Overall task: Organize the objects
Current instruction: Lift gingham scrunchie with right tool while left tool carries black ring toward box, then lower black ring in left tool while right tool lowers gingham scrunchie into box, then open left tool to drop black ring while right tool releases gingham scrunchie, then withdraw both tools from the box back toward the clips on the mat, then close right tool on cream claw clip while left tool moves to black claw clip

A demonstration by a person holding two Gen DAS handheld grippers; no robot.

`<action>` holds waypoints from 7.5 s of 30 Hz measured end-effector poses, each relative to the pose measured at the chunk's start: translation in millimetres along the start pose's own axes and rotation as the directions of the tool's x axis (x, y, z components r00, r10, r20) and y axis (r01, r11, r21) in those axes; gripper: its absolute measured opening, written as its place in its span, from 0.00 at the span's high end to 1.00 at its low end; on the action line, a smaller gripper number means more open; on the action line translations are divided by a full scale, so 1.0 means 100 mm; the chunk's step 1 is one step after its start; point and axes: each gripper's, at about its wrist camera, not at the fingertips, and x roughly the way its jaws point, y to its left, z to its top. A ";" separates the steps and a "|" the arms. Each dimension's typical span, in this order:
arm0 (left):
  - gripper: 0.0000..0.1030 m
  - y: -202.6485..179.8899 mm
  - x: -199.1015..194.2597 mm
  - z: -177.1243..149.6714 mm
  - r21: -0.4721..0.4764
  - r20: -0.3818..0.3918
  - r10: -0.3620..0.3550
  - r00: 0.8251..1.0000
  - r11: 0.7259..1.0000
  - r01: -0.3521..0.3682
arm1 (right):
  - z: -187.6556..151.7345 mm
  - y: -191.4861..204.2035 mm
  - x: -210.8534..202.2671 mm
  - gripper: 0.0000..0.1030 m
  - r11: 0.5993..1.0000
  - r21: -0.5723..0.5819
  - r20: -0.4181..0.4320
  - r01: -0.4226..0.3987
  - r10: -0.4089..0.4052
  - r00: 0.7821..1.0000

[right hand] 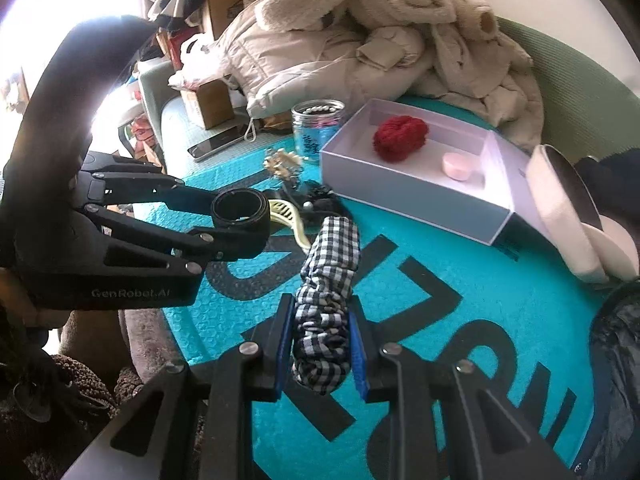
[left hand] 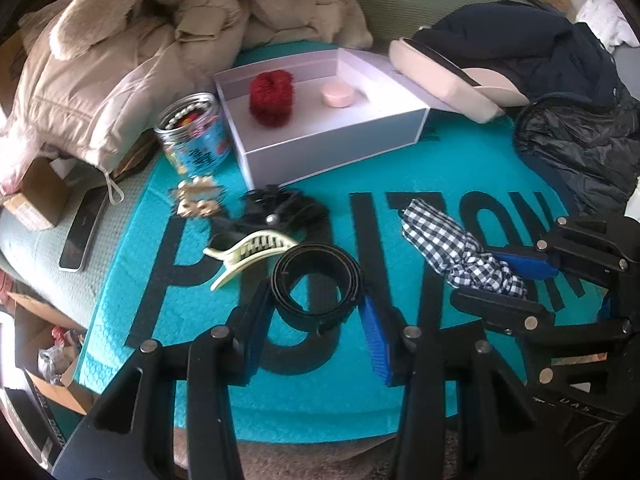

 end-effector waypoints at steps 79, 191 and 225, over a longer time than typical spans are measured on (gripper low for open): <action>0.60 0.64 1.84 2.54 0.047 -0.036 -0.024 0.999 0.999 0.026 | 1.73 -1.84 1.48 0.76 0.986 0.067 -0.038 0.153 -0.150 0.988; 0.51 0.78 -0.41 0.34 -0.173 0.044 0.049 0.998 0.984 -0.041 | 0.77 0.02 0.08 0.57 0.996 -0.023 -0.009 0.087 -0.087 0.996; 0.51 1.30 0.37 -0.20 -0.271 -0.094 -0.024 0.995 0.963 -0.002 | 0.60 0.29 1.08 0.57 0.995 -0.078 -0.149 -0.065 0.053 0.987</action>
